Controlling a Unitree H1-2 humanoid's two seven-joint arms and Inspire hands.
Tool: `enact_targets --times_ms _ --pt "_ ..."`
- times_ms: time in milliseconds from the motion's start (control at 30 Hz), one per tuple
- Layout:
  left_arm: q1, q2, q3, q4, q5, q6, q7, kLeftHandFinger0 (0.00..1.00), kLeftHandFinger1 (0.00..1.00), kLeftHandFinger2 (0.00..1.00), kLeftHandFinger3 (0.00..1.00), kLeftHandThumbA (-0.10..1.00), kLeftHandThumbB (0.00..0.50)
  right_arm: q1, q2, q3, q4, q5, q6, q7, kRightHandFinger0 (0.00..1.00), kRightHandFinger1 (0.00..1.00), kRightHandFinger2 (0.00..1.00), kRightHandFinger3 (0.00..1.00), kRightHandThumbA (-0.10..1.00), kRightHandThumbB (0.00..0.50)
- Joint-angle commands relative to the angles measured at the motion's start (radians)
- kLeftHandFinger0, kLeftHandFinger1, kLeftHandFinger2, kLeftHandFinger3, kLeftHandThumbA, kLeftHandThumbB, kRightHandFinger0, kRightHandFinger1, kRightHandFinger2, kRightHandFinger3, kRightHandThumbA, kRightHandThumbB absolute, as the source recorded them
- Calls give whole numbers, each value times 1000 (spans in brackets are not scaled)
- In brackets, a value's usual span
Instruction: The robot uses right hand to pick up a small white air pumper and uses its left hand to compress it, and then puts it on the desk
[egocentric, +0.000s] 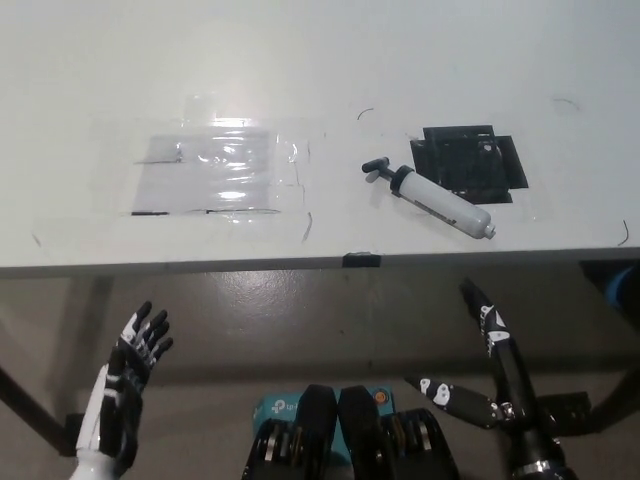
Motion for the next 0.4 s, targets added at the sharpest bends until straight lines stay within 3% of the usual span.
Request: enact_targets --times_ms 0,367 --pt "28 -2 13 8 15 -86 10 1000 1000 1000 1000 1000 127 22 -3 29 -24 -7 -71 -38 1000 1000 1000 1000 1000 247" --pt "66 -6 26 21 8 -108 6 1000 1000 1000 1000 1000 134 54 -42 86 9 13 -71 -39 1000 1000 1000 1000 1000 223"
